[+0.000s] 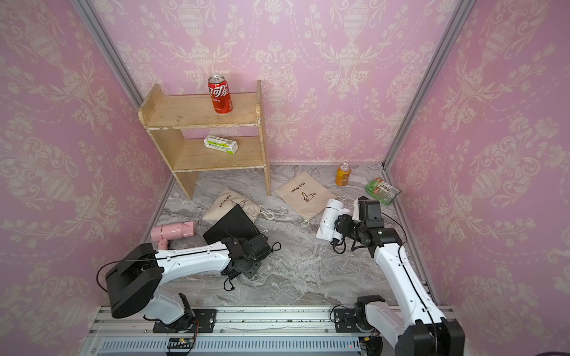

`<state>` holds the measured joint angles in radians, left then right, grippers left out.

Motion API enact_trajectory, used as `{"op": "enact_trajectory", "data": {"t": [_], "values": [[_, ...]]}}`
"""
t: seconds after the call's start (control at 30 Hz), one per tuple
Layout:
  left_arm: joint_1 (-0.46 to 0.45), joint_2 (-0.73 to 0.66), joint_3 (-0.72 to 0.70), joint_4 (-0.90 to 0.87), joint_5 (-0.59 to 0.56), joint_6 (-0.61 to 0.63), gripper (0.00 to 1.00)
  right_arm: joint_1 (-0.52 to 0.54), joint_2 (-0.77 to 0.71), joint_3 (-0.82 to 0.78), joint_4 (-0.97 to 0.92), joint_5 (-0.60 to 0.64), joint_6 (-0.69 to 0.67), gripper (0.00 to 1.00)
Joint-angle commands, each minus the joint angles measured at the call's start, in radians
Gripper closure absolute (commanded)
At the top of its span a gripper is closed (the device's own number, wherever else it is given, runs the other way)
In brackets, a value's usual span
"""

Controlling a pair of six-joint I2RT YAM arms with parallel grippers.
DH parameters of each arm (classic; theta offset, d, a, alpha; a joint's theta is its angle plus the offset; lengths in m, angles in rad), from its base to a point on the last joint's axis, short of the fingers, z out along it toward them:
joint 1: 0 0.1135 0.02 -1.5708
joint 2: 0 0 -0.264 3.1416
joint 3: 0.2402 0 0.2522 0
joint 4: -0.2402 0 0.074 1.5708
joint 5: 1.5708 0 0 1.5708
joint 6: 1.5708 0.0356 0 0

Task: Pack away hair dryers
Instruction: Pick up the drawstring bag from the center of the board.

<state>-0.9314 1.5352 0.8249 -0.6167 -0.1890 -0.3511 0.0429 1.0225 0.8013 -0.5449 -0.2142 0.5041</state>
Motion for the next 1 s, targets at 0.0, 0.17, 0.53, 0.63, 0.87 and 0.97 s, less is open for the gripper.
{"op": "enact_trajectory", "data": {"t": [0.0,0.17,0.53,0.63,0.87,0.97], "values": [[0.015,0.000,-0.020,0.008,0.006,-0.022,0.61,0.006,-0.021,0.003,0.058,-0.028,-0.004,0.75],[0.029,0.007,-0.023,0.017,0.025,-0.019,0.67,0.006,-0.024,-0.003,0.065,-0.029,-0.003,0.75],[0.046,-0.024,0.003,0.002,0.057,0.002,0.90,0.006,-0.015,-0.008,0.061,-0.025,-0.016,0.75],[0.051,-0.035,0.019,-0.012,0.059,0.013,0.96,0.007,-0.011,-0.009,0.065,-0.024,-0.015,0.75],[0.063,-0.075,0.058,-0.047,0.076,0.033,1.00,0.007,-0.011,-0.008,0.060,-0.024,-0.033,0.75],[0.071,-0.093,0.074,-0.066,0.085,0.043,1.00,0.008,-0.012,-0.007,0.057,-0.027,-0.036,0.75]]}}
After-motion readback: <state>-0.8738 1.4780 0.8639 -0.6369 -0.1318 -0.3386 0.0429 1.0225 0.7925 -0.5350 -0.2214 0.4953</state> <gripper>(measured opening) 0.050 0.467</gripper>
